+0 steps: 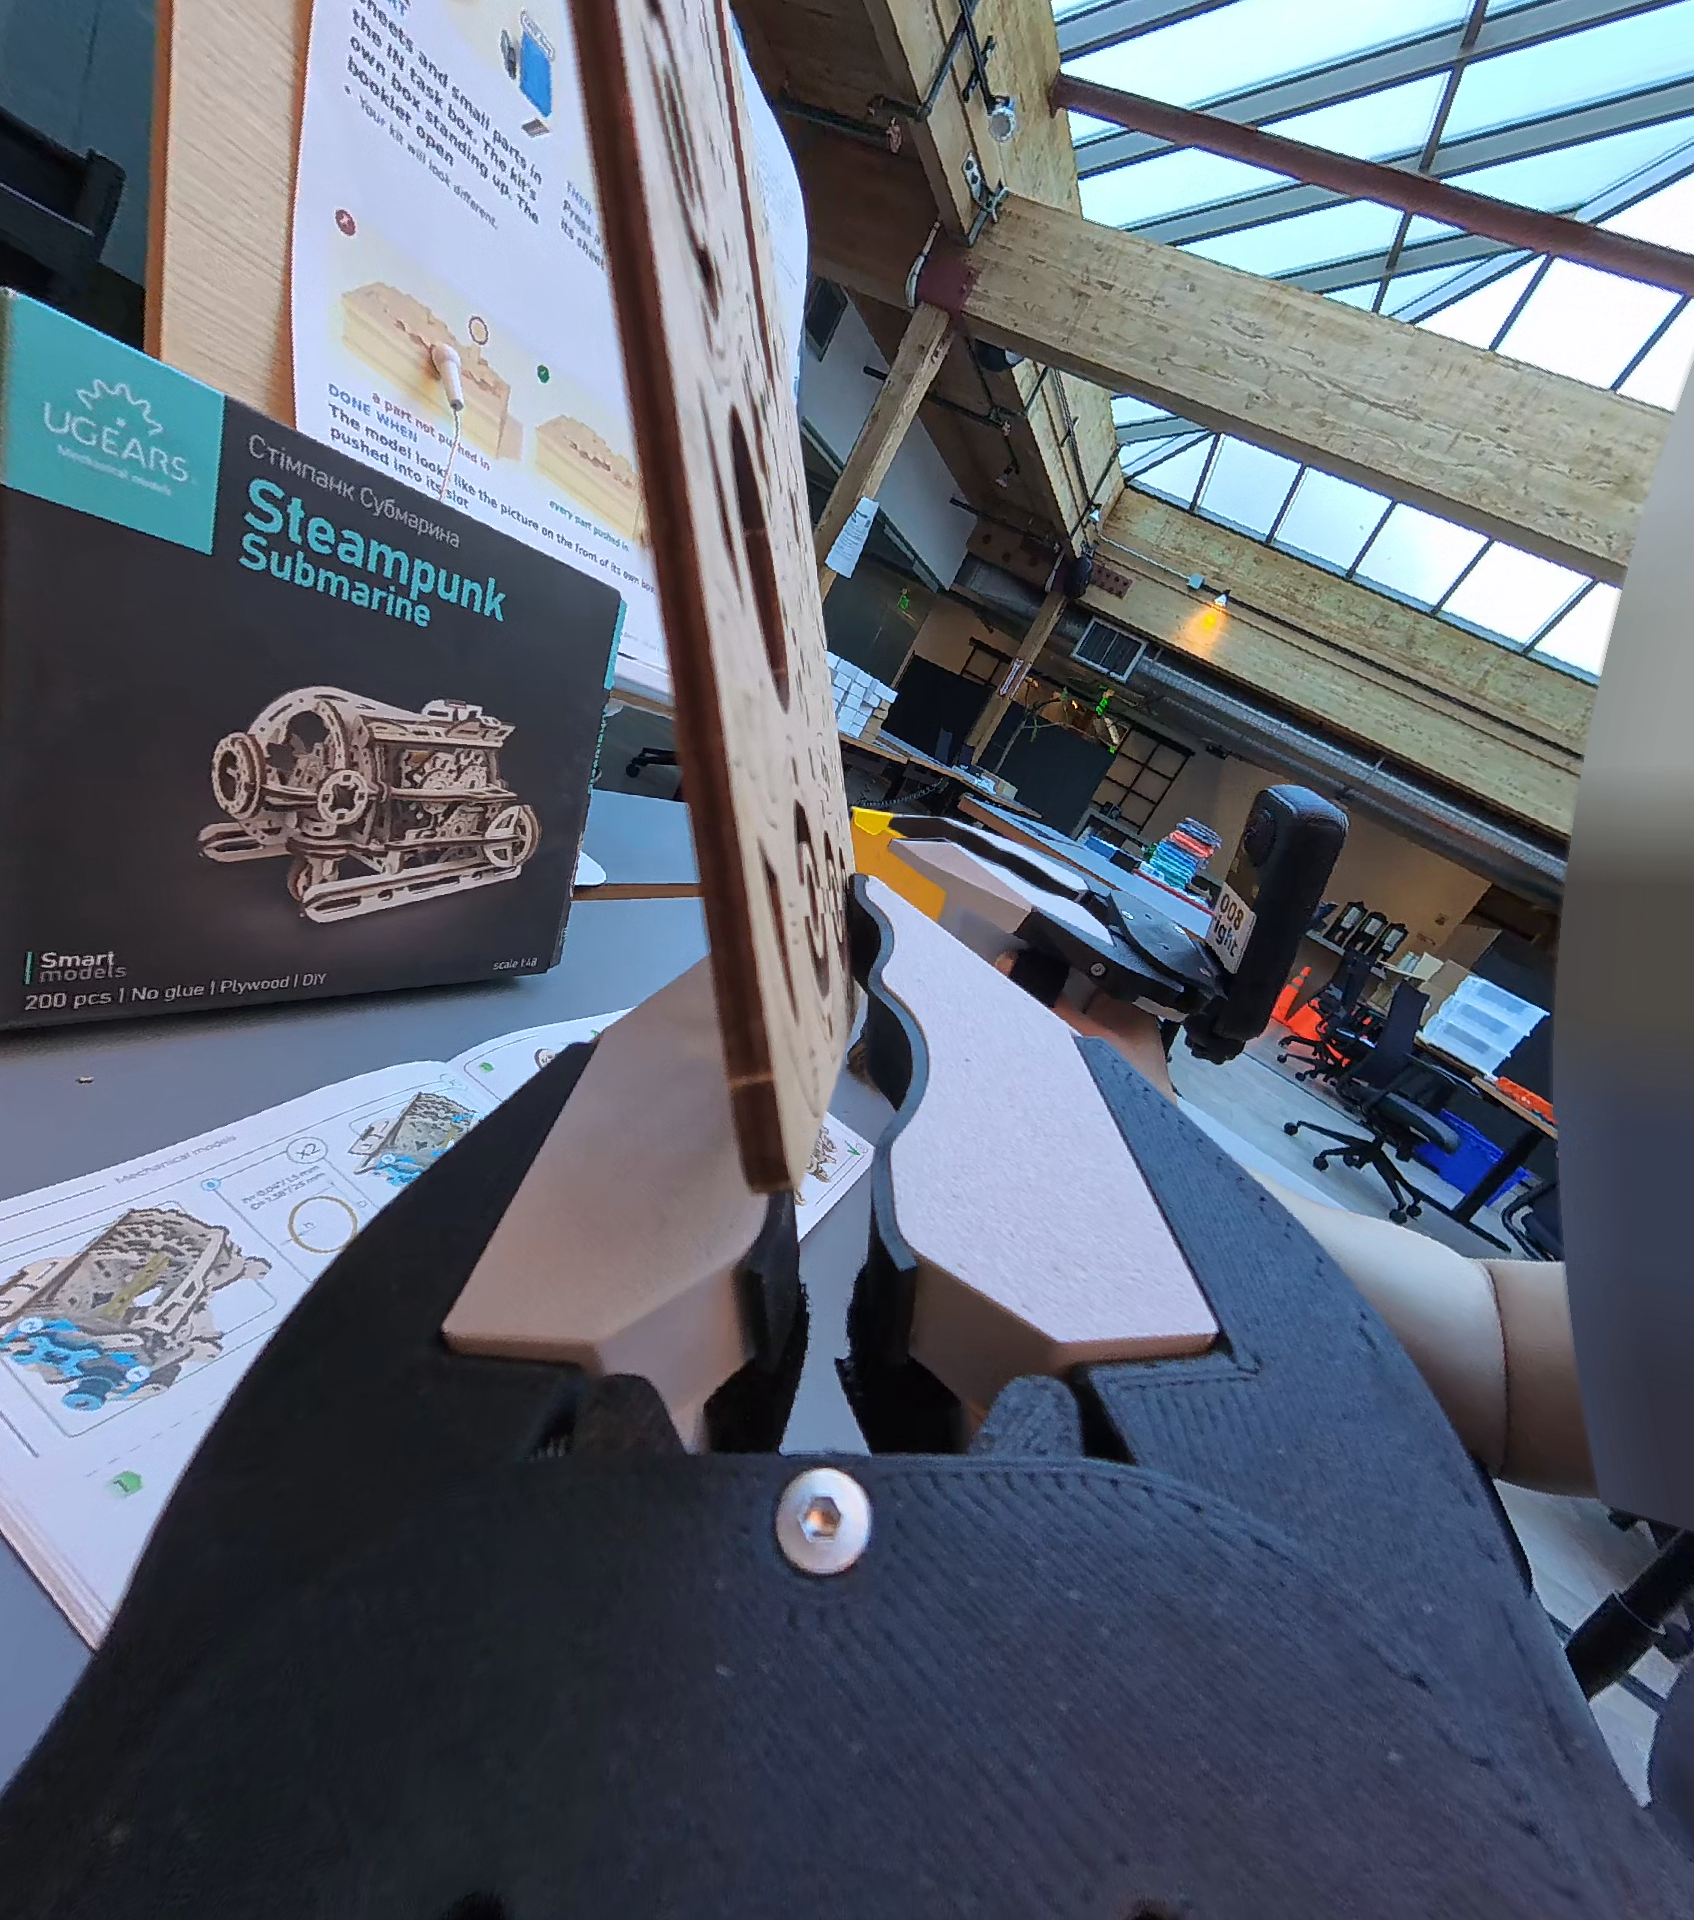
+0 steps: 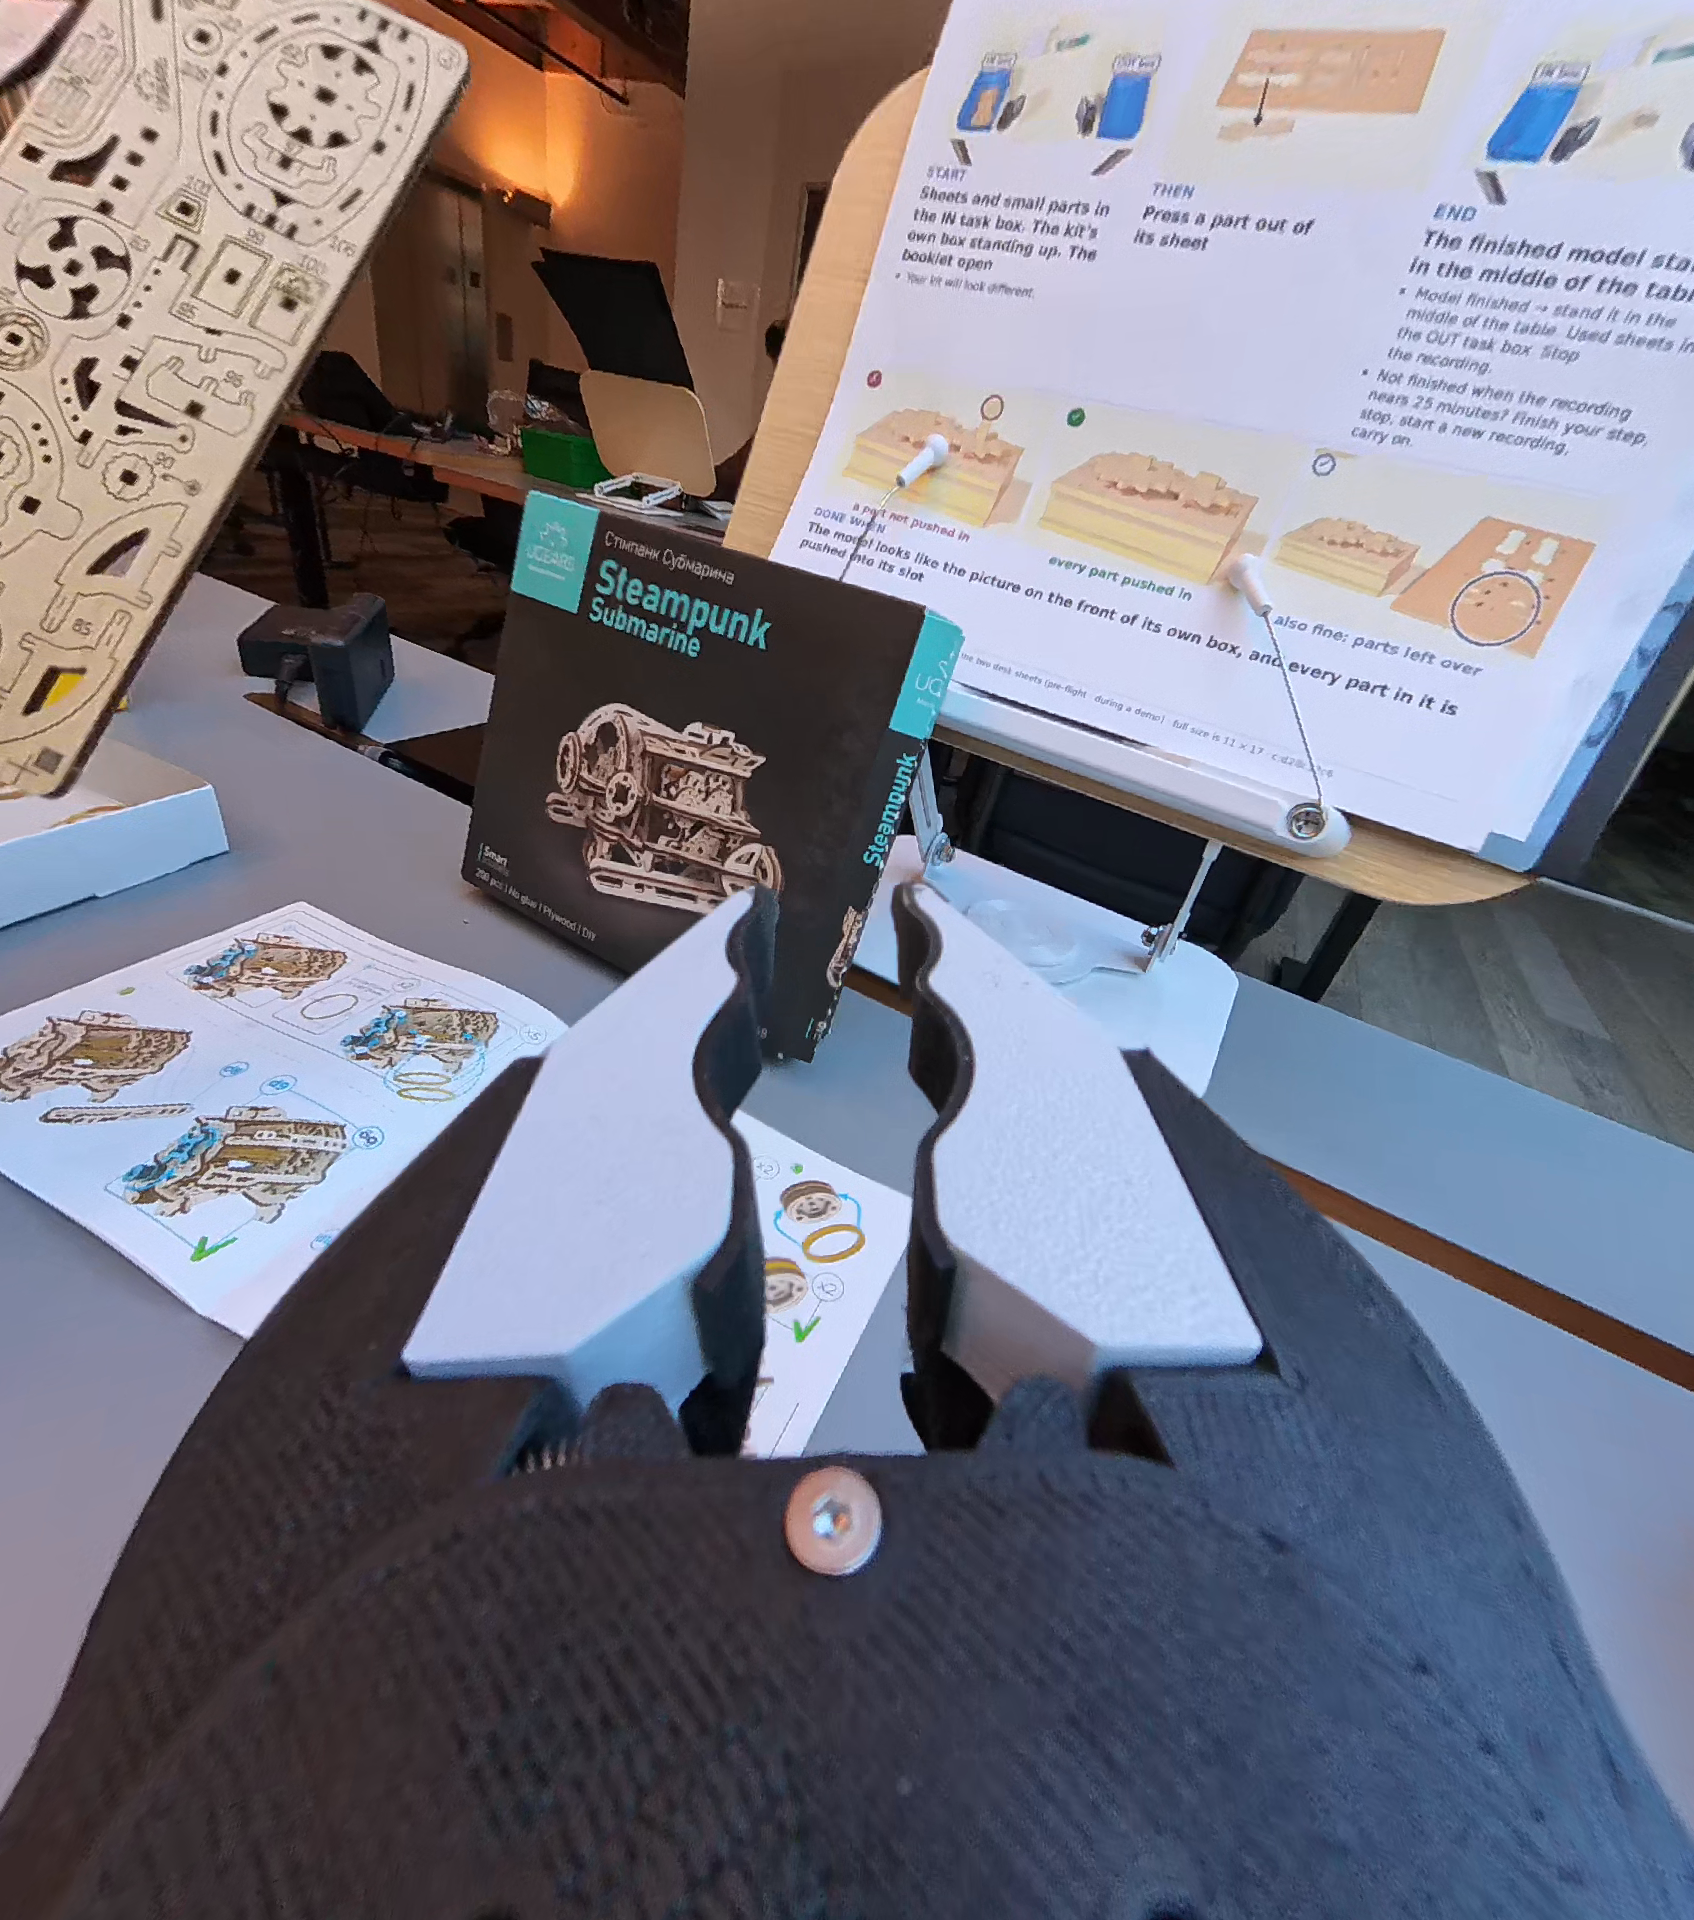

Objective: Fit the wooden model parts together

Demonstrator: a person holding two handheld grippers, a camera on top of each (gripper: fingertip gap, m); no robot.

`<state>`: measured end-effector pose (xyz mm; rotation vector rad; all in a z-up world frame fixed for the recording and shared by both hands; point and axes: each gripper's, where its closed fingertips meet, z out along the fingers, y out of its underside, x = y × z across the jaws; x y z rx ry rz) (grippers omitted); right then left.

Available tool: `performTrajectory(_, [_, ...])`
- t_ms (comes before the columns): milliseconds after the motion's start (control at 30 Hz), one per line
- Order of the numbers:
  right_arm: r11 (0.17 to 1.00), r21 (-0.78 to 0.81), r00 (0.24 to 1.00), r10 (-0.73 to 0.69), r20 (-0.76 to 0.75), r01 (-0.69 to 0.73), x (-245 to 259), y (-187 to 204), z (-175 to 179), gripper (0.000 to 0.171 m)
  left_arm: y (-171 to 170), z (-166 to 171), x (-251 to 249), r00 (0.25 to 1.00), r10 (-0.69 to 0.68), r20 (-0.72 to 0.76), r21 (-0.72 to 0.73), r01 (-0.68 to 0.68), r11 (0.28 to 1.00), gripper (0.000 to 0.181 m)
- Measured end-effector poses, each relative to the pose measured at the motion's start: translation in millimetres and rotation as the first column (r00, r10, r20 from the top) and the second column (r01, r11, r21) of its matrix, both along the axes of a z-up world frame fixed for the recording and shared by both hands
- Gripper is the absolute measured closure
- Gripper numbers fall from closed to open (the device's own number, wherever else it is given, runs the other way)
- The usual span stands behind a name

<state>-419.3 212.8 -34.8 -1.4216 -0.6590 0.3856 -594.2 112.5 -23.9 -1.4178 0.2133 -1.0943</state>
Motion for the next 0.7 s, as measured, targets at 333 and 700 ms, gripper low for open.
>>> performTrajectory(333, [0.999,0.035,1.000,0.030,-0.010,-0.029,-8,-12,10,0.149,-2,-2,10,1.000,-0.026,-0.010,-0.010,0.026,1.000,0.181])
performTrajectory(700, [0.846,-0.115,0.833,0.474,-0.287,-0.521,-66,-75,17,0.129,-16,0,44,0.989,-0.145,0.033,-0.036,0.146,0.989,0.181])
